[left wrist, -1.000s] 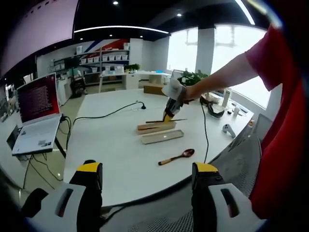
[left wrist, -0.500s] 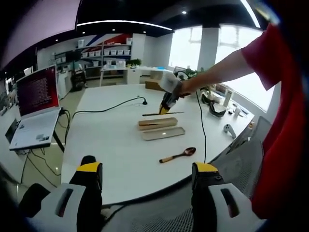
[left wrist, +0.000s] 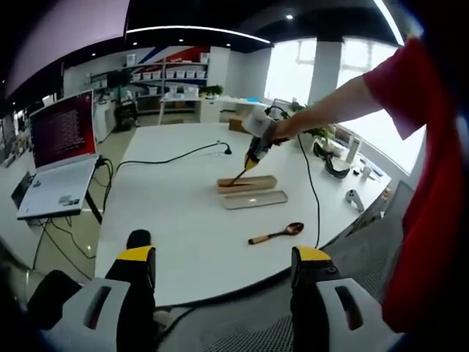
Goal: Arrange the utensils inside the cutlery case until each visible utensil rests in its matching compartment.
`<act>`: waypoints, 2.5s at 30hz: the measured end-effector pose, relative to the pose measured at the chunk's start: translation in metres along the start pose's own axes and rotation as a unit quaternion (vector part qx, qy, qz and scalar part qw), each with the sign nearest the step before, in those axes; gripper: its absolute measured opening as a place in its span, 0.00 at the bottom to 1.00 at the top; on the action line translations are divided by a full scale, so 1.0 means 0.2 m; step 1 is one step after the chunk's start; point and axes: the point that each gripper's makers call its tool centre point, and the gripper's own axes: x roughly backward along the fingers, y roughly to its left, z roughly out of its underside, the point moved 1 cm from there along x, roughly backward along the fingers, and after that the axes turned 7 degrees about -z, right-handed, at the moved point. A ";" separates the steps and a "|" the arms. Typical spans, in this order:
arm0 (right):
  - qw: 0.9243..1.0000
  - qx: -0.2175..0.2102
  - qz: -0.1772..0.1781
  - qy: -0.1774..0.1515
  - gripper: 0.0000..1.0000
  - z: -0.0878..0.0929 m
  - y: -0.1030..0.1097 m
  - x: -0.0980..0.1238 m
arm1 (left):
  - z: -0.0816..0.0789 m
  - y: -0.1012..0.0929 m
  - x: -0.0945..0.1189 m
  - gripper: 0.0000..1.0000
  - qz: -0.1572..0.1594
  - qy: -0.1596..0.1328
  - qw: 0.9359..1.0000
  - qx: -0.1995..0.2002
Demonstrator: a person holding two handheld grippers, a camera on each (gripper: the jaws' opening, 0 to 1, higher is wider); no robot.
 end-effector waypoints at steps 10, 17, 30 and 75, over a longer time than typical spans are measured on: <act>1.000 -0.016 -0.005 0.002 0.00 0.03 -0.02 -0.06 | 0.01 0.00 -0.02 0.77 0.000 0.006 1.000 0.000; 1.000 -0.018 -0.006 -0.004 0.00 0.02 -0.03 -0.09 | 0.02 0.02 -0.02 0.77 -0.005 0.009 1.000 0.004; 1.000 -0.011 -0.012 0.011 0.00 0.03 -0.05 -0.18 | 0.04 0.04 -0.02 0.77 -0.014 0.015 1.000 0.010; 0.999 -0.034 -0.002 0.022 0.03 0.07 -0.01 -0.17 | 0.00 0.04 0.00 0.78 -0.014 -0.001 1.000 0.003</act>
